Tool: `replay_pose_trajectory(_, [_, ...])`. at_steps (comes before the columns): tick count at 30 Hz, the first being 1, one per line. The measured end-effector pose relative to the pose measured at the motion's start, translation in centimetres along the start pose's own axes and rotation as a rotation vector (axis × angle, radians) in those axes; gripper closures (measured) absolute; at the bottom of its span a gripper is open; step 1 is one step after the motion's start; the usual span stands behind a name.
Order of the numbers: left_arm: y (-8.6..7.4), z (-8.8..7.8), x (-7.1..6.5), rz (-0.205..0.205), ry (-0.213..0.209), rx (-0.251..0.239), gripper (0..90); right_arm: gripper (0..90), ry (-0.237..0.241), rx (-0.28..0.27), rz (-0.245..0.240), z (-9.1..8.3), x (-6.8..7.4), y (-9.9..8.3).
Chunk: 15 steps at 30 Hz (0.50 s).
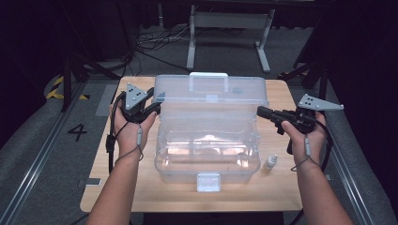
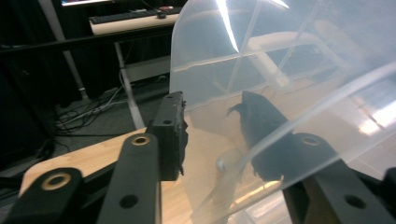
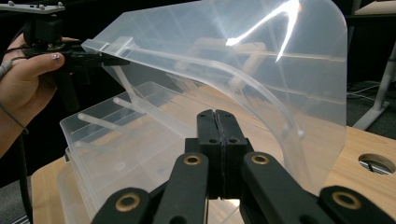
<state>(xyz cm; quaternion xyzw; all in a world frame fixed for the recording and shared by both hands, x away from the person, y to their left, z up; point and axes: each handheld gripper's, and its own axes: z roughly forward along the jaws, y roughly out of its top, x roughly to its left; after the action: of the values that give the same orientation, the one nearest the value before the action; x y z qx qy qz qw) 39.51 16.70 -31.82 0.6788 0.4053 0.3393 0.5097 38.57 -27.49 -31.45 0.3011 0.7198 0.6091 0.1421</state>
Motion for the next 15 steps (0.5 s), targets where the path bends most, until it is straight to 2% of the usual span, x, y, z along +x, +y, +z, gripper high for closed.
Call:
replay_pose_trajectory(3, [0.05,-0.04,0.25,-0.039,-0.021,-0.013,64.4,90.0,-0.003,0.002,-0.001,-0.24,-0.07,-0.06])
replay_pose_trajectory(5, [0.12,-0.10,0.36,-0.042,-0.024,-0.028,65.4,89.8,-0.006,0.003,0.004,-0.33,-0.11,-0.14])
replay_pose_trajectory(8, [0.39,-0.20,0.27,-0.030,-0.014,-0.046,66.4,89.2,-0.009,-0.005,0.010,-0.46,-0.26,-0.37])
replay_pose_trajectory(11, [0.66,-0.22,0.14,-0.006,0.010,-0.040,68.6,88.5,-0.010,-0.006,0.018,-0.53,-0.35,-0.60])
replay_pose_trajectory(15, [0.62,-0.06,0.26,-0.010,0.014,-0.043,70.6,87.7,-0.010,-0.003,0.021,-0.63,-0.42,-0.85])
